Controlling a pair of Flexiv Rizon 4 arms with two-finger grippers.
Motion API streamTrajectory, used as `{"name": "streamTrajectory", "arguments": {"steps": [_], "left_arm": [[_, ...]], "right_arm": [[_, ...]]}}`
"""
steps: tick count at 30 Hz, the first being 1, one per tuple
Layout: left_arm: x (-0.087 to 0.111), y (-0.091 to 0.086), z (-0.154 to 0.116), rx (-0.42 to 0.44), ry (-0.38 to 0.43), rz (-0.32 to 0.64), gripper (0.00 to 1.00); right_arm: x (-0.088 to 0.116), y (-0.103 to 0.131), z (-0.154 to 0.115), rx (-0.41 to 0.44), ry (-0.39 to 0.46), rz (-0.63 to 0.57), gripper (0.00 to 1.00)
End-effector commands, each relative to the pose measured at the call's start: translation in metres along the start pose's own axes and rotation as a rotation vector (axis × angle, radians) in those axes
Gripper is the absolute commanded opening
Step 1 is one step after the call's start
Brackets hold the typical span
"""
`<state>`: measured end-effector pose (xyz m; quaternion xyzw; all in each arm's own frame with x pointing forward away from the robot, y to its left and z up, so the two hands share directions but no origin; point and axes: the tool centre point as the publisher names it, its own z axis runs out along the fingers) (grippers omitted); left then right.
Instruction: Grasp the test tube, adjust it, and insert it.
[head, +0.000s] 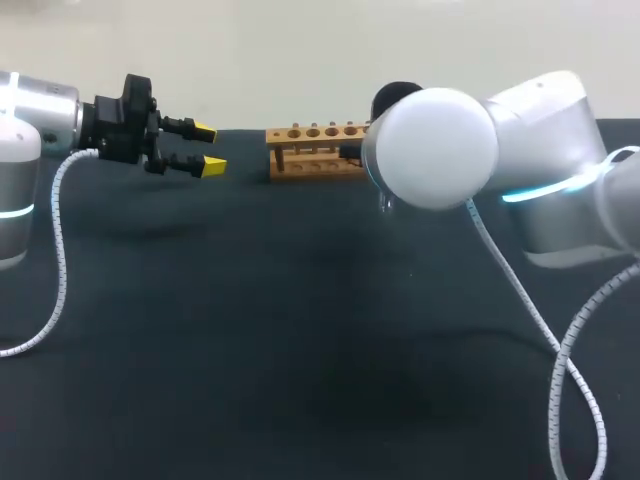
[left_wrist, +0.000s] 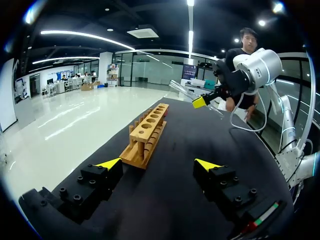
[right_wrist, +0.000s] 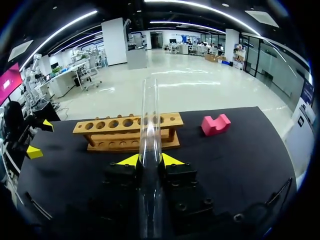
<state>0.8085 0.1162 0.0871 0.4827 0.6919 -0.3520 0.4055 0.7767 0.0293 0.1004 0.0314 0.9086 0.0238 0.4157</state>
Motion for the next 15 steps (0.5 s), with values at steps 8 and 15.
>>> {"name": "streamTrajectory", "arguments": {"steps": [8,15], "left_arm": [[0.001,0.001,0.0,0.001,-0.004,0.003,1.0],[0.001,0.001,0.0,0.001,-0.004,0.003,1.0]], "right_arm": [[-0.001,0.018,0.041,-0.028,0.05,-0.041,0.0],[0.003,0.021,0.054,-0.026,0.079,-0.054,0.0]]}}
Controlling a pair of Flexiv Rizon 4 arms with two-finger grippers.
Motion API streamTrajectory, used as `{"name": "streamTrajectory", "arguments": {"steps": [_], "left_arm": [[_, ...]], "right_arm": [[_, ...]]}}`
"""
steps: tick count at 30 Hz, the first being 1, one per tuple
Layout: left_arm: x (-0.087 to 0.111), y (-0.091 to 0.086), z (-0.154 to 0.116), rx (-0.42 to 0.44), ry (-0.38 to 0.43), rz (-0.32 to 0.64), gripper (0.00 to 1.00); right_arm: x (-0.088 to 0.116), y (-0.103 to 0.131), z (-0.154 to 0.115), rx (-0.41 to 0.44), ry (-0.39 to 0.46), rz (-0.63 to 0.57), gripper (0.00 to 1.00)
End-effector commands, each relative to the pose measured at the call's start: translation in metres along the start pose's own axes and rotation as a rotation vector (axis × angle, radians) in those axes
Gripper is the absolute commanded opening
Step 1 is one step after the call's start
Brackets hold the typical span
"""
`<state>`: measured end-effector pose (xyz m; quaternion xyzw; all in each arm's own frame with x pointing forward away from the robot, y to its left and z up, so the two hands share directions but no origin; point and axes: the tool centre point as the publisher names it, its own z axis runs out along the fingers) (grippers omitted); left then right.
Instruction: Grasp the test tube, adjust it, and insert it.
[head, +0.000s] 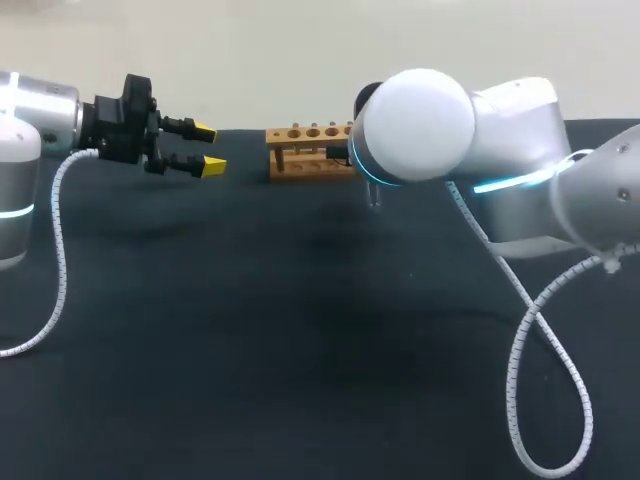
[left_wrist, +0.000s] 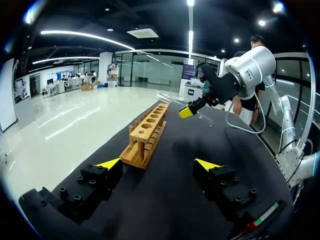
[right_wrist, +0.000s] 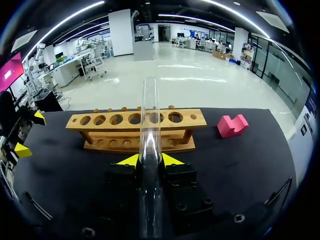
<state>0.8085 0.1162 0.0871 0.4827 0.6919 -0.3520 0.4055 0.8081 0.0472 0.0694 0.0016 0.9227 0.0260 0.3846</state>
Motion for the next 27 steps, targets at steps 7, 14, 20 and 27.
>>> {"name": "streamTrajectory", "arguments": {"steps": [7,14,20,27], "left_arm": [[0.001,0.001,0.0,0.001,-0.004,0.003,1.0],[0.001,0.001,0.0,0.001,-0.004,0.003,1.0],[0.001,0.001,0.0,0.001,-0.004,0.003,1.0],[0.001,0.001,0.0,0.001,-0.004,0.003,1.0]], "right_arm": [[-0.001,0.005,0.018,-0.001,0.031,-0.002,0.0],[0.0,0.005,0.024,0.0,0.054,-0.003,0.0],[0.003,0.005,0.031,-0.006,0.083,0.012,0.0],[0.01,0.004,0.038,-0.008,0.14,0.018,0.0]]}}
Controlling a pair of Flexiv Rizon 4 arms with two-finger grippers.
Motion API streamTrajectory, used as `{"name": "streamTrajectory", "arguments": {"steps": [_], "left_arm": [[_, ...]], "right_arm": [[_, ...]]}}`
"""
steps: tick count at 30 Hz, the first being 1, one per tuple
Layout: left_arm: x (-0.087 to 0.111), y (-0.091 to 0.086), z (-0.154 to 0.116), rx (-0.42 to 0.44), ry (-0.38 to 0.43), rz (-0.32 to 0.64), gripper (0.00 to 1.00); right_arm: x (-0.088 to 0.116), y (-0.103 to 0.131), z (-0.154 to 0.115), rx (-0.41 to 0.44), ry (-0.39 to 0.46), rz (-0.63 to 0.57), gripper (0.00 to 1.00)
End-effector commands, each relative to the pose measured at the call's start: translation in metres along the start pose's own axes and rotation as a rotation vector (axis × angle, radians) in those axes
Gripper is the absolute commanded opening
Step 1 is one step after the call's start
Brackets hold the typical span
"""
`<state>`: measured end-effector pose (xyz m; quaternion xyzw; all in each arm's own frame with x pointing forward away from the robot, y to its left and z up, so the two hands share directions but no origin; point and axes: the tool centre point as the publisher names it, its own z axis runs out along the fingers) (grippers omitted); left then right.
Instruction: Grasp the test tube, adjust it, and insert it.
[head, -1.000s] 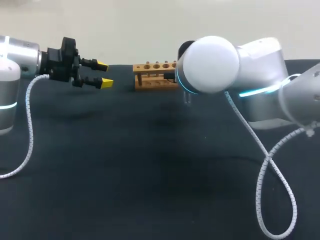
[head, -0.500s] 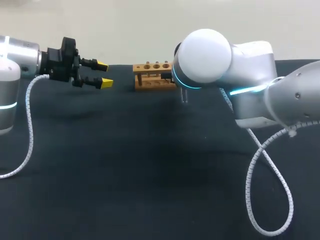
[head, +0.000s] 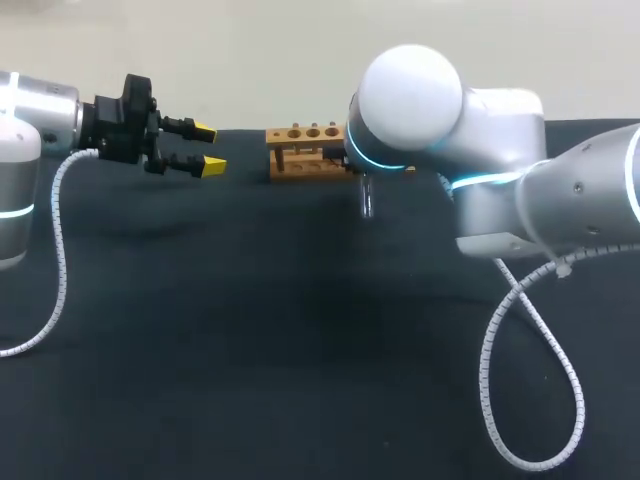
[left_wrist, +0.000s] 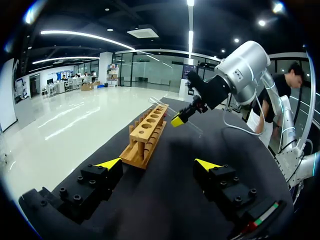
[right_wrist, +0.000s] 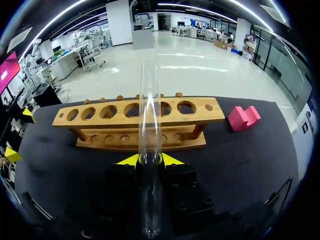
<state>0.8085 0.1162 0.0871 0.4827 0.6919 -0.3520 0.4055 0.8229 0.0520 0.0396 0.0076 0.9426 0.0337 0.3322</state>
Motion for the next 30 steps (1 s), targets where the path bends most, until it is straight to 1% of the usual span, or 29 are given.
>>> {"name": "streamTrajectory", "arguments": {"steps": [1,10,18,22,30], "left_arm": [[0.001,0.001,0.0,0.001,-0.004,0.003,1.0],[0.001,0.001,0.0,0.001,-0.004,0.003,1.0],[0.001,0.001,0.0,0.001,-0.004,0.003,1.0],[0.001,0.001,0.0,0.001,-0.004,0.003,1.0],[0.001,0.001,0.0,0.001,-0.004,0.003,1.0]], "right_arm": [[-0.001,0.0,0.007,0.001,0.036,0.0,0.0],[0.003,-0.004,0.014,-0.002,0.085,0.008,0.0],[0.008,-0.004,0.015,-0.007,0.096,0.019,0.0],[0.009,-0.005,0.01,-0.001,0.081,0.033,0.0],[0.012,-0.004,-0.017,0.005,0.031,0.077,0.0]]}}
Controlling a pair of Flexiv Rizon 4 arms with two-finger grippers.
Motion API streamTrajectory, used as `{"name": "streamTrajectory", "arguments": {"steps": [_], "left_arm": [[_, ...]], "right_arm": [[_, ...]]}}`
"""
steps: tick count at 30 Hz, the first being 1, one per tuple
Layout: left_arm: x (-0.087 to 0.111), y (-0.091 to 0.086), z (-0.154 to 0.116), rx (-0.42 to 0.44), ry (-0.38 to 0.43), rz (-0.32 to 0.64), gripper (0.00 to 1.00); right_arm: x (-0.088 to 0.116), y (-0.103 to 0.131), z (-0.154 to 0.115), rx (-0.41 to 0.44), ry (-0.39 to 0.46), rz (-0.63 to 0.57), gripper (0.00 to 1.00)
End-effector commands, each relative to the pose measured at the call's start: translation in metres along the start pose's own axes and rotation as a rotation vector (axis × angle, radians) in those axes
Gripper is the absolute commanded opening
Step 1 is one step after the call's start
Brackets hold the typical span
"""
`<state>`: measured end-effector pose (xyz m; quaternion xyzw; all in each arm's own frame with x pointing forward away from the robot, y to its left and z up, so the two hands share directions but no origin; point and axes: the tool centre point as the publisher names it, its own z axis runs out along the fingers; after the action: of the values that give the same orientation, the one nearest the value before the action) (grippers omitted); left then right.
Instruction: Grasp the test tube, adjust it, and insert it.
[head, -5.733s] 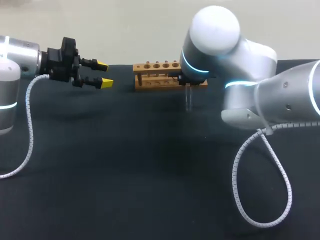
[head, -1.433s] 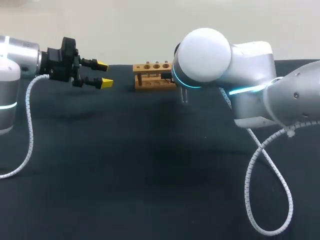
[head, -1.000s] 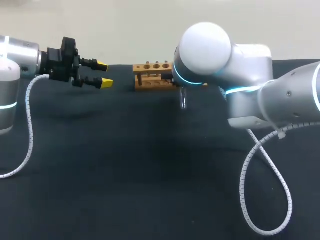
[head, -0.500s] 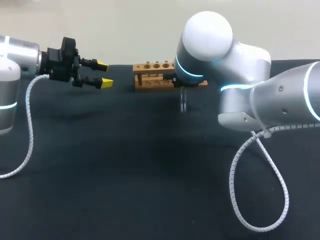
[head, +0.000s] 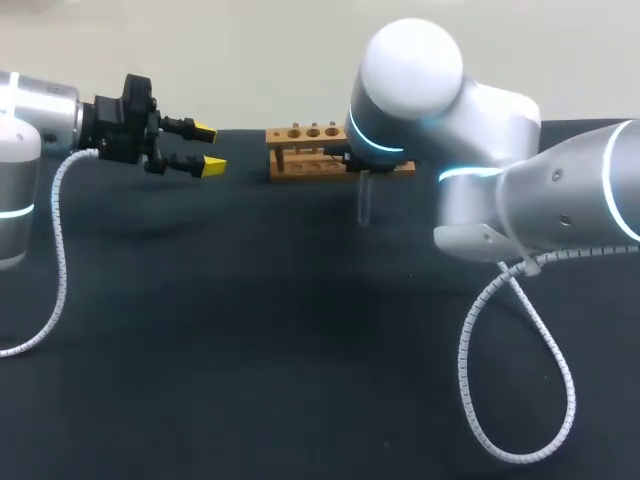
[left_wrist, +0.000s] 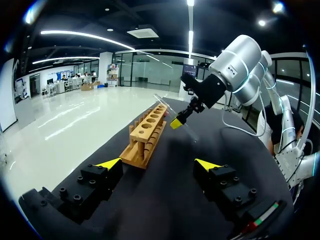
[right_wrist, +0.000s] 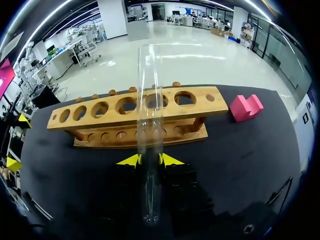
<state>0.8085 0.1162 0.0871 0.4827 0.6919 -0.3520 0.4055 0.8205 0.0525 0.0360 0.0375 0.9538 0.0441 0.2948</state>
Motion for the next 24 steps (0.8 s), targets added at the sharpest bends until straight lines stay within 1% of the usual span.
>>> {"name": "streamTrajectory", "arguments": {"steps": [1,5,15,20,24], "left_arm": [[0.001,0.001,0.0,0.001,-0.004,0.003,1.0],[0.001,0.001,0.0,0.001,-0.004,0.003,1.0],[0.001,0.001,0.0,0.001,-0.004,0.003,1.0],[0.001,0.001,0.0,0.001,-0.004,0.003,1.0],[0.001,0.001,0.0,0.001,-0.004,0.003,1.0]], "right_arm": [[0.008,-0.006,-0.022,0.003,-0.053,0.02,0.0],[0.007,-0.008,-0.034,0.005,-0.092,0.04,0.0],[-0.006,-0.012,-0.066,0.0,-0.265,0.053,0.0],[-0.013,-0.01,-0.074,-0.026,-0.344,0.064,0.0],[-0.021,-0.008,-0.082,-0.046,-0.425,0.073,0.0]]}}
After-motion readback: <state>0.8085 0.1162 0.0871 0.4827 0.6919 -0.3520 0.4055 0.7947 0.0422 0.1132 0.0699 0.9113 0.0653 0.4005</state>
